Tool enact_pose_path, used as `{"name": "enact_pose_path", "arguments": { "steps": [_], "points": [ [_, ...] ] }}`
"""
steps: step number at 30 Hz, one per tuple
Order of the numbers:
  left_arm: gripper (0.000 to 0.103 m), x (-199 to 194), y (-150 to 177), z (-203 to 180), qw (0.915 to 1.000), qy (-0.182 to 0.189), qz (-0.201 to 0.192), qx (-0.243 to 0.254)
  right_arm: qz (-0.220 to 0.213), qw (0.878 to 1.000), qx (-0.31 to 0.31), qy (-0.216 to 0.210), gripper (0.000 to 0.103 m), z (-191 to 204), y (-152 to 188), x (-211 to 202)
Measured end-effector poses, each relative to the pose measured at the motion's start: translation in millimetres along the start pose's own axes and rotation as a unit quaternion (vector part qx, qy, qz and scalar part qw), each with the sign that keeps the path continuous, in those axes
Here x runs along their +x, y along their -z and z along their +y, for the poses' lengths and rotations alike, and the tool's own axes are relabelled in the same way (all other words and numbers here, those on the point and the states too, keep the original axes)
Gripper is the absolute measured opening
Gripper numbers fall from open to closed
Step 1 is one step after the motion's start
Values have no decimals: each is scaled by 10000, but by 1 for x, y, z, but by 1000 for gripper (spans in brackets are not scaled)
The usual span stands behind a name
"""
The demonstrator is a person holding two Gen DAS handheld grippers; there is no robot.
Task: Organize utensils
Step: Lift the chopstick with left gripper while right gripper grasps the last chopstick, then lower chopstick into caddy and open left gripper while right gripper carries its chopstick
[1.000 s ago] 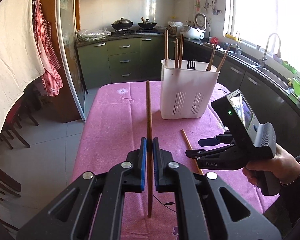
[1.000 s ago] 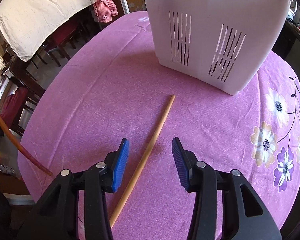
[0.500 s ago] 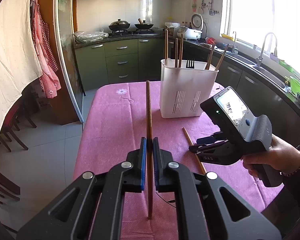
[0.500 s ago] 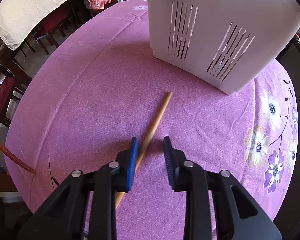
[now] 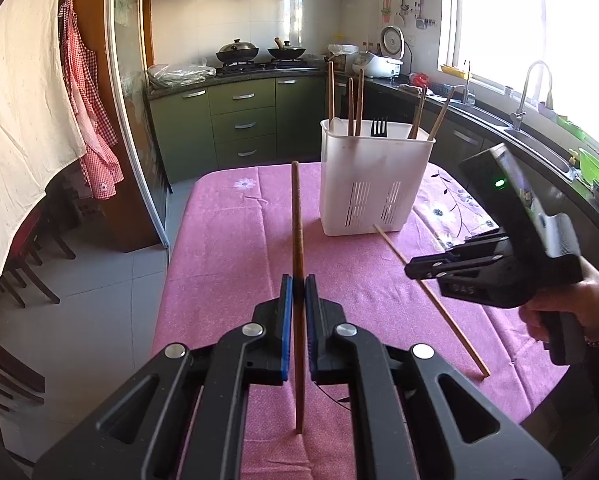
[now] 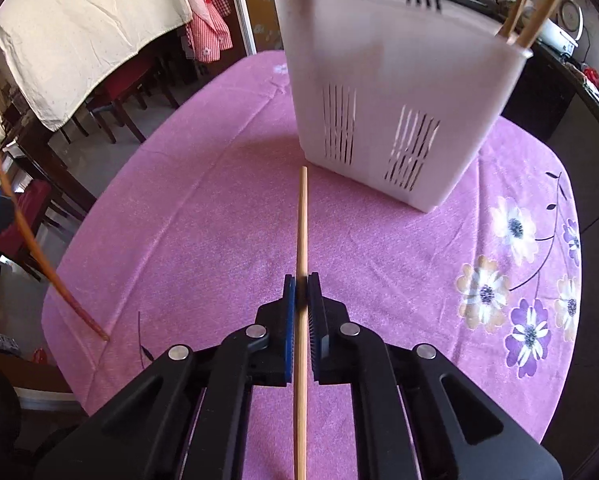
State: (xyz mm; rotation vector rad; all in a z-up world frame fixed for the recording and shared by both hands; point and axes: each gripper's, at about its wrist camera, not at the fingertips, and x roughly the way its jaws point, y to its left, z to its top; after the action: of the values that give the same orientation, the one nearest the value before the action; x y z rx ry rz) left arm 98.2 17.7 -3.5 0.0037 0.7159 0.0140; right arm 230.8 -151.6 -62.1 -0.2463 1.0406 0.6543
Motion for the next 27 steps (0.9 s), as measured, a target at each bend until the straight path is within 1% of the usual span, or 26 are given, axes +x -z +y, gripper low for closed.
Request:
{"name": "enact_pose_path", "arguments": {
  "steps": [6, 10, 14, 19, 23, 27],
  "points": [
    [6, 0, 0, -1, 10000, -5, 14, 17, -951, 9954, 39, 51, 7, -9, 22, -82],
    [6, -2, 0, -1, 10000, 2, -1, 40, -1341, 9909, 66, 81, 7, -16, 45, -122],
    [6, -5, 1, -2, 10000, 14, -40, 69, -1603, 9869, 136, 122, 7, -20, 75, -148],
    [6, -9, -1, -6, 9999, 65, -77, 83, -1766, 9840, 244, 71, 7, -25, 98, -165],
    [6, -15, -9, -11, 9997, 139, -121, 131, -1823, 9829, 262, -6, 7, -25, 104, -169],
    [6, -21, -28, -20, 9991, 302, -194, 222, -1854, 9823, 265, -68, 7, -27, 104, -166]
  ]
}}
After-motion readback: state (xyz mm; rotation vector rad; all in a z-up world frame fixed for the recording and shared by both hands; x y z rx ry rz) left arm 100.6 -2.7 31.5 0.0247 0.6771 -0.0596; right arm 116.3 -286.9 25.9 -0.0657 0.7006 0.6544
